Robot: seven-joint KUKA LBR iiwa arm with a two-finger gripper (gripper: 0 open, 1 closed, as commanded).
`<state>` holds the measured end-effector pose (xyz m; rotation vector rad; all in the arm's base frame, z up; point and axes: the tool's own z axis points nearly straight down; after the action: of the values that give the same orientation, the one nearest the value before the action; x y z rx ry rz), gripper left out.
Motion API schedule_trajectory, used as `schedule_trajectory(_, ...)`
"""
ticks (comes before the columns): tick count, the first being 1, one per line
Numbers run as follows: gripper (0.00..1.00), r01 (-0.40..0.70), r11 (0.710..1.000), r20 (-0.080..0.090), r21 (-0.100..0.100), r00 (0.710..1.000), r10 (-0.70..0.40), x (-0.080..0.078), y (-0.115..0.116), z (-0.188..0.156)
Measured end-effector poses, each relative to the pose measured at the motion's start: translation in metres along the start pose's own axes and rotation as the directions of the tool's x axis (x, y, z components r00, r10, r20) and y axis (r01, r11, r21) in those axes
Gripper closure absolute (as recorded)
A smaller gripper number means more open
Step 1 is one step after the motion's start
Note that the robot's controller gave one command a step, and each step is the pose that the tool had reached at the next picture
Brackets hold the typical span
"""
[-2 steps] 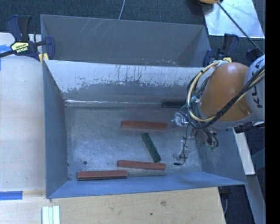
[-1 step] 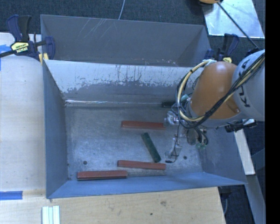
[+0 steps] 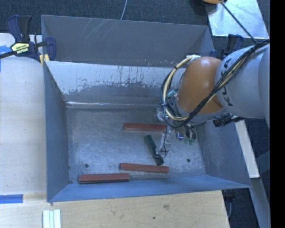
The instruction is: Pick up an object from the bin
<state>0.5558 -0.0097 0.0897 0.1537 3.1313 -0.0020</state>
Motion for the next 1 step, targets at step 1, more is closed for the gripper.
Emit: schedule_trajectory(1, 0.0, -0.063, 0.998, -0.002, -0.002, 0.998, 0.063, 0.0023, 0.0253, 0.0088)
